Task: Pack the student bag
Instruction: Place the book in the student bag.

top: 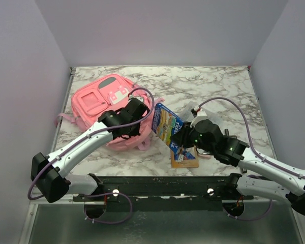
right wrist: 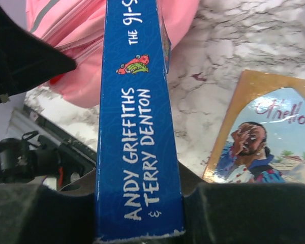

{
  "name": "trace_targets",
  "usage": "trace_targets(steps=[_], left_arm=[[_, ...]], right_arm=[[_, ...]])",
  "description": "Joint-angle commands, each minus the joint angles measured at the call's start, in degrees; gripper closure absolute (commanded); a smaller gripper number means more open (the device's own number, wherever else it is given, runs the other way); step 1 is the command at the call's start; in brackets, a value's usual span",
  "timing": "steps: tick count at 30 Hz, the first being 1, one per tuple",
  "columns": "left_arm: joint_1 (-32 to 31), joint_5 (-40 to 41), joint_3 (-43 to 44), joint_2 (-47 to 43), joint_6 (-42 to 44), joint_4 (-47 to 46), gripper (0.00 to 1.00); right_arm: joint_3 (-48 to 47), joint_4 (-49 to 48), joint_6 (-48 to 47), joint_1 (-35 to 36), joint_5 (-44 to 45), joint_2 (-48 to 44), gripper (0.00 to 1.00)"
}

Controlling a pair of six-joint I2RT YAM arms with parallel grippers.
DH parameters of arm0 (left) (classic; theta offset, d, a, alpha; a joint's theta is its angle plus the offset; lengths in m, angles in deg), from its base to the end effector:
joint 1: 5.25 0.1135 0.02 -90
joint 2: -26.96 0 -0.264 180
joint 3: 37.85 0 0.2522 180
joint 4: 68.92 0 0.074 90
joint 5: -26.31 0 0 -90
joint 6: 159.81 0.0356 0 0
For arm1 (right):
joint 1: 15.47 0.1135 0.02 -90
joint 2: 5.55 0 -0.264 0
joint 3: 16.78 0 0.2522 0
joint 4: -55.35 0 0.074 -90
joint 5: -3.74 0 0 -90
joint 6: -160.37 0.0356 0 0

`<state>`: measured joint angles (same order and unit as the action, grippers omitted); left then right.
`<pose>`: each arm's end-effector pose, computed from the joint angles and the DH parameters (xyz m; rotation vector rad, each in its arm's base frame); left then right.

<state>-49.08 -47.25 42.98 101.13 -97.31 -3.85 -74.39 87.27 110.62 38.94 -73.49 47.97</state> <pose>0.1910 -0.1694 0.3046 0.2569 2.5182 -0.1203 0.1290 0.1668 0.2930 -0.1202 2.1369 0.7846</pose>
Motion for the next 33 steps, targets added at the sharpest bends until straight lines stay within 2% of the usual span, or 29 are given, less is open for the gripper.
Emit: trace_targets(steps=[1, 8, 18, 23, 26, 28, 33], left_arm=[[0.1, 1.4, 3.0, -3.0, -1.9, -3.3, 1.0], [0.1, 0.8, 5.6, -6.3, -4.9, -5.1, 1.0], [0.1, -1.8, -2.5, -20.6, -6.1, -21.0, 1.0], [0.2, -3.1, -0.9, -21.2, -5.2, -21.9, 1.0], [0.2, -4.4, -0.3, -20.6, -4.6, -21.8, 1.0], [0.1, -6.1, 0.3, -20.0, -4.4, -21.5, 1.0], [0.2, -9.7, 2.5, -17.9, -3.2, -21.2, 1.0]], right_arm=[[-4.6, -6.4, 1.8, -0.1, -9.6, -0.6, 0.99], [-1.6, -5.1, 2.7, -0.1, -9.9, -0.3, 0.99], [7.4, -10.7, 8.9, -0.1, -14.4, -2.0, 0.99], [8.9, -11.3, 11.0, -0.1, -16.0, -0.3, 0.99], [10.2, -17.5, 14.5, -0.2, -20.8, -0.3, 0.99], [11.0, -26.3, 19.2, -0.4, -25.6, 1.5, 0.99], [12.1, -48.4, 32.1, -0.9, -35.1, 14.5, 0.99]])
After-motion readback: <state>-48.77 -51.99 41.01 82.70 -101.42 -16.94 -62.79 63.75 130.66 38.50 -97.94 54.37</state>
